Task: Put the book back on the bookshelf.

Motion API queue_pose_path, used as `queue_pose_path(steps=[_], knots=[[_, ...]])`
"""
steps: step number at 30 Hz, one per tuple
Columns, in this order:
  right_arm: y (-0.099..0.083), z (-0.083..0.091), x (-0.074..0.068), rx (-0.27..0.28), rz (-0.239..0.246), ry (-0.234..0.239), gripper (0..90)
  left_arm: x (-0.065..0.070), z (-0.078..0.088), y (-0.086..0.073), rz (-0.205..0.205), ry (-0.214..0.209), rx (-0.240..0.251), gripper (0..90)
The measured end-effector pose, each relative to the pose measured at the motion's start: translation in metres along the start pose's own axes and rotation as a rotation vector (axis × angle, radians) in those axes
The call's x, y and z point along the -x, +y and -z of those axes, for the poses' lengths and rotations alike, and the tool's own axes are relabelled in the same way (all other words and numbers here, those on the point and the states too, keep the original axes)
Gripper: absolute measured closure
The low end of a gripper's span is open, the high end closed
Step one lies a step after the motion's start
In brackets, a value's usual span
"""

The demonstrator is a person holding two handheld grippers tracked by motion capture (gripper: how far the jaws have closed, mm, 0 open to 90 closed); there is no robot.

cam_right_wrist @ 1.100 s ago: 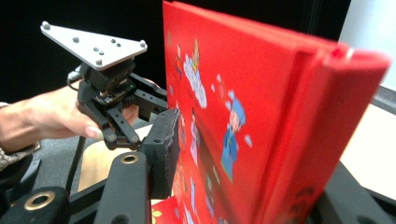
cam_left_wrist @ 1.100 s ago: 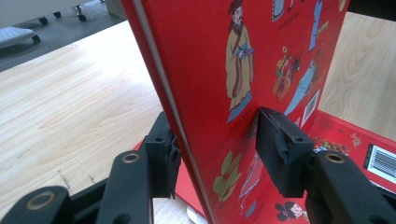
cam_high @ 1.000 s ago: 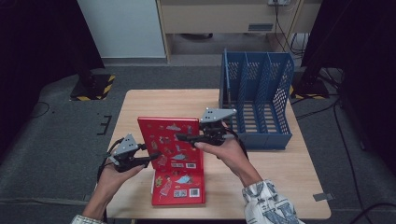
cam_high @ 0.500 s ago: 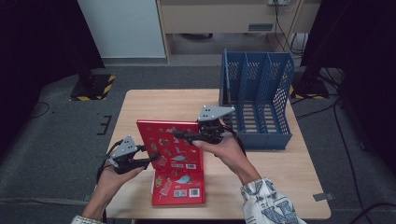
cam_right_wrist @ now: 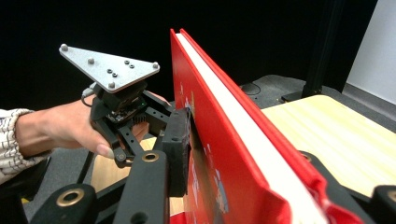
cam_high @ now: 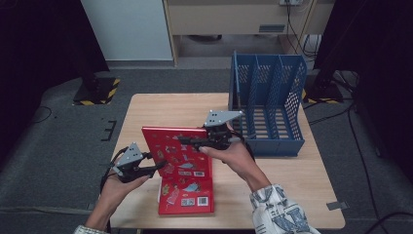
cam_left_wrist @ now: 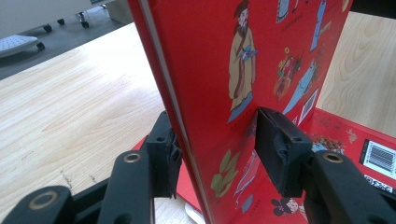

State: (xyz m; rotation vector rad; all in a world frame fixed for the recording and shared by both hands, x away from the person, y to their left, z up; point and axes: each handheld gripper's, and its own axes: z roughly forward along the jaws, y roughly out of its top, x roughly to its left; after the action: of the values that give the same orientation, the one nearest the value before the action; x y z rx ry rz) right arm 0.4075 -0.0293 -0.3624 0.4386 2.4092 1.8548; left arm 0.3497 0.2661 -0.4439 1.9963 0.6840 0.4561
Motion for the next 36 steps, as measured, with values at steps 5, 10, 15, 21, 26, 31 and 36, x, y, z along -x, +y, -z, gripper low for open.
queue_pose_path(steps=[5,10,15,21,26,31,36], knots=[[-0.0001,0.0001,0.0002,-0.004,0.001,0.009,67.7,-0.0003,0.0000,-0.0006,0.007,-0.003,0.003,51.0],[-0.0007,-0.0015,-0.0001,-0.006,0.004,0.018,67.7,-0.0001,0.0002,-0.0006,0.008,-0.005,0.003,51.0],[-0.0011,-0.0023,0.0002,-0.004,0.001,0.023,68.3,-0.0003,0.0002,-0.0006,0.009,-0.006,0.003,51.0],[-0.0012,-0.0022,0.0004,-0.003,-0.005,0.037,71.1,-0.0003,0.0001,-0.0005,0.011,-0.006,0.002,50.8],[-0.0014,-0.0031,0.0002,-0.003,-0.004,0.041,71.2,-0.0002,0.0002,-0.0004,0.011,-0.007,0.002,50.8],[-0.0018,-0.0043,-0.0002,0.001,-0.007,0.049,72.7,-0.0003,0.0002,-0.0005,0.012,-0.008,0.002,50.6],[-0.0022,-0.0043,-0.0004,0.003,-0.005,0.056,74.5,-0.0005,0.0000,-0.0006,0.012,-0.009,0.003,50.3]])
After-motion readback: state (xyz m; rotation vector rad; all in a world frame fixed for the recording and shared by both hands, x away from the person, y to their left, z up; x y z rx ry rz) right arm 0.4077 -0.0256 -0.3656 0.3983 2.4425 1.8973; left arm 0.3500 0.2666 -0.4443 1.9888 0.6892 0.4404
